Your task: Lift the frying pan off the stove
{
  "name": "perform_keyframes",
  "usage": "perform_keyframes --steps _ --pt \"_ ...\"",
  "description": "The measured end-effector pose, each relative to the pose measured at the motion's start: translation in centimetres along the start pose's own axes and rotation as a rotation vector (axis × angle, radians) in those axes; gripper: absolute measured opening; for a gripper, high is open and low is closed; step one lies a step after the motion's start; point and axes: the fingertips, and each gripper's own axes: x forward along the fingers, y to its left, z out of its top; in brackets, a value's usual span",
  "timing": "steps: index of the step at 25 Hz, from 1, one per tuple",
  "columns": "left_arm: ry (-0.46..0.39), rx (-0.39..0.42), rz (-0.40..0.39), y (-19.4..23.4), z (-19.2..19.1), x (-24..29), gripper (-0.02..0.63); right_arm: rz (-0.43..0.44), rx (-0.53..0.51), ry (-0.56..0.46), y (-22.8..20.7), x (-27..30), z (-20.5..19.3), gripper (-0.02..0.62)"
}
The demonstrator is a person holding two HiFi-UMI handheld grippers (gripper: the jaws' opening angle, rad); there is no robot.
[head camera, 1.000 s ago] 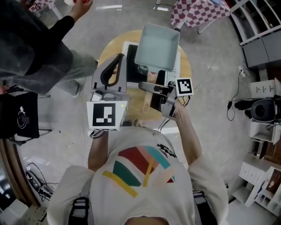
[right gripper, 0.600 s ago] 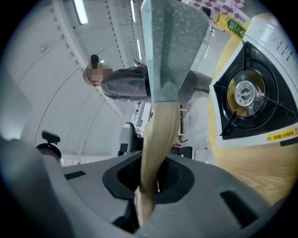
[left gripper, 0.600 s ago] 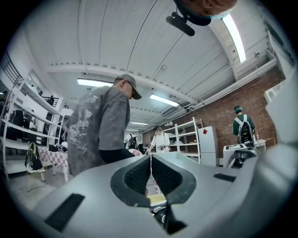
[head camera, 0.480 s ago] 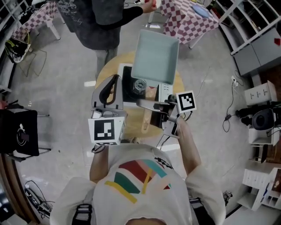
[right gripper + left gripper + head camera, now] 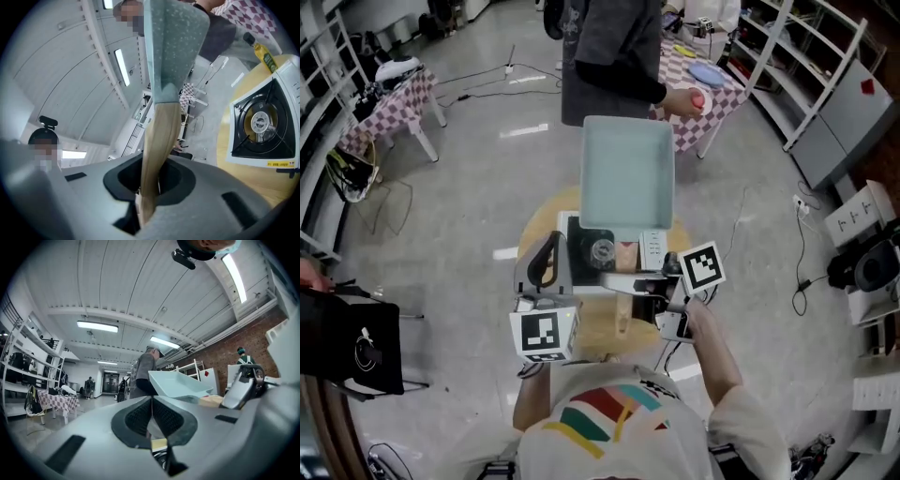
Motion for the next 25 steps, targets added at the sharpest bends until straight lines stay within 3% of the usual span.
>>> perform_keyframes --steps 11,25 --pt "-0.032 0.014 -0.026 -0.3 0.5 0.0 0.008 0.001 -0.08 -0.007 1.2 0.0 0.2 0.04" --pt "-0.029 0.015 -0.032 -0.8 0.6 0.2 0.008 -0.018 -0.099 0.022 1.5 -0.4 -0.5 0.041"
